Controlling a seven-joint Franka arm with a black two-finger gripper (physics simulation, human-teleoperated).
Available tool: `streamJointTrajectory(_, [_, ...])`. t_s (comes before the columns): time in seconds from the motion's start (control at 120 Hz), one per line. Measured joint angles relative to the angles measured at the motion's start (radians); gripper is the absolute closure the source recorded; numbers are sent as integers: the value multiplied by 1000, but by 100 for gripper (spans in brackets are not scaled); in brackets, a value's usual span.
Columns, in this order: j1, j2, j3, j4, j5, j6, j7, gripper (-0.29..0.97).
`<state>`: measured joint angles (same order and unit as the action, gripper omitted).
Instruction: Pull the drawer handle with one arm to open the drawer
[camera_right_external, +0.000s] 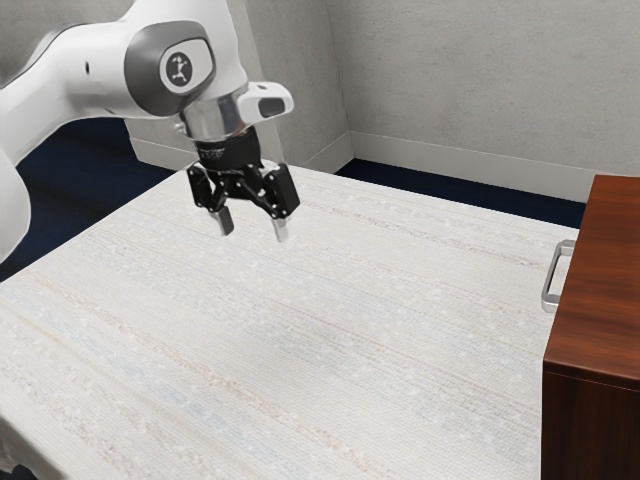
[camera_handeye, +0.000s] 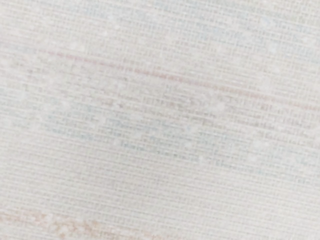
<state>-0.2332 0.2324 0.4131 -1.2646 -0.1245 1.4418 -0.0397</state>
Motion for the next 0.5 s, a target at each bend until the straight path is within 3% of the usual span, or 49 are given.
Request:
streamJointTrajectory(0.233, [1, 0, 7, -1, -10, 7, 63, 0])
streamJointTrajectory(0.408, [53, -5, 1, 8, -62, 5, 95, 0])
streamJointTrajectory(0.5, [48, -16, -2, 102, -56, -24, 100, 0])
